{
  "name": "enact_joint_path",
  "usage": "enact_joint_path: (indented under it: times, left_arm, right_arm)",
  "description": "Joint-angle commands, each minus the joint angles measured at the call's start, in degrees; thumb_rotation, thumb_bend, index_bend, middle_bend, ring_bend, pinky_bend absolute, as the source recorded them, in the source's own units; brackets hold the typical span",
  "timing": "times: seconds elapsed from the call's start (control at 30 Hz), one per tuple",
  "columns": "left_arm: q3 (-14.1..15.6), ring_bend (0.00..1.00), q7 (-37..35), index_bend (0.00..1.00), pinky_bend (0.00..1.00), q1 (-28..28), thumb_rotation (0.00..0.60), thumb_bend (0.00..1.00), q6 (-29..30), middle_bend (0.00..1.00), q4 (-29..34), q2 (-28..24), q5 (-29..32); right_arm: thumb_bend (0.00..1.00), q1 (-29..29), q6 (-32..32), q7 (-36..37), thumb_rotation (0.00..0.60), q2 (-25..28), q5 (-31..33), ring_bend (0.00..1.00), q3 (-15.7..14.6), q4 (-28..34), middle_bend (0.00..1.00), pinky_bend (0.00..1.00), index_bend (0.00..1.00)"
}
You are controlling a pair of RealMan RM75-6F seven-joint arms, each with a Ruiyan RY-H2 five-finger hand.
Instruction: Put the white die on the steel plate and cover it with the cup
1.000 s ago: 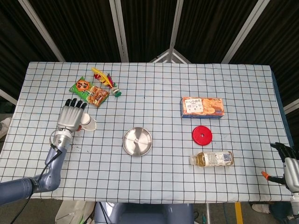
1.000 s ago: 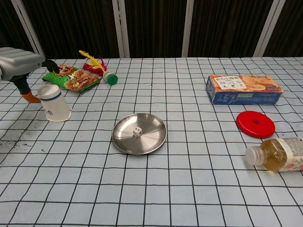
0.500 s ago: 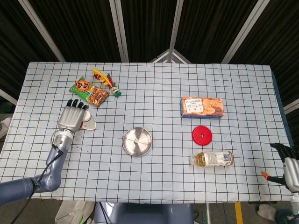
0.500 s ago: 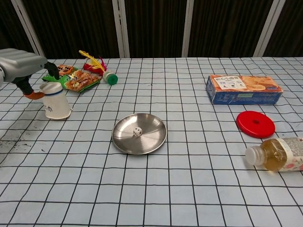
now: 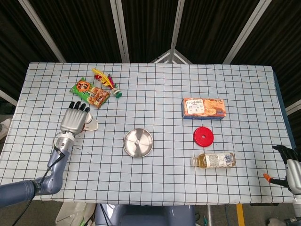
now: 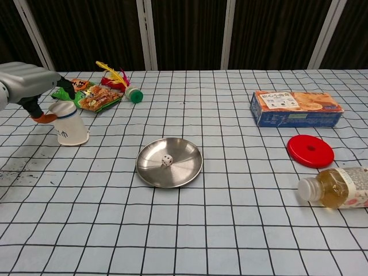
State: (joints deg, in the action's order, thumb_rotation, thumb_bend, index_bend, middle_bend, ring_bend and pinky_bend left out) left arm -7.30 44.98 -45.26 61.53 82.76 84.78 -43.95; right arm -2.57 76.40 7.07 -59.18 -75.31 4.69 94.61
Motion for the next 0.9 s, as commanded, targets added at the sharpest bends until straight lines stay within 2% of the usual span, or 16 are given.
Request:
enact_joint_path:
  times: [0.03, 0.23, 0.5, 0.9]
  left_arm:
    - [0.2, 0.07, 0.1, 0.22, 0.13, 0.0, 0.6, 0.53, -0.2, 0.11, -0.1, 0.1, 0.0]
    - [0.5, 0.07, 0.1, 0.22, 0.13, 0.1, 0.6, 0.53, -0.4, 0.1, -0.2, 0.1, -0.2]
    - [0.7, 0.08, -0.2, 0.27, 0.13, 0.2, 0.6, 0.53, -0.6, 0.21, 0.1, -0.1, -0.6]
    - [0.7, 0.14, 0.7, 0.29, 0.13, -0.2, 0.6, 0.53, -1.4, 0.25, -0.5, -0.1, 0.6]
  right_arm:
    - [0.1, -0.1, -0.3, 0.0, 0.6, 0.2, 0.2, 0.14, 0.0, 0.2, 0.18, 0.01, 0.21]
    - [0.1, -0.1, -0.6, 0.1, 0.6, 0.5, 0.4, 0.14, -0.1, 0.5, 0.18, 0.01, 0.21]
    - [0.1, -0.1, -0.8, 0.0, 0.6, 0.7, 0.5, 0.14, -0.1, 0.7, 0.19, 0.01, 0.21]
    - [0.1, -0.1, -0.8, 0.1, 0.6, 0.8, 0.6, 0.14, -0.1, 0.7, 0.19, 0.01, 0.21]
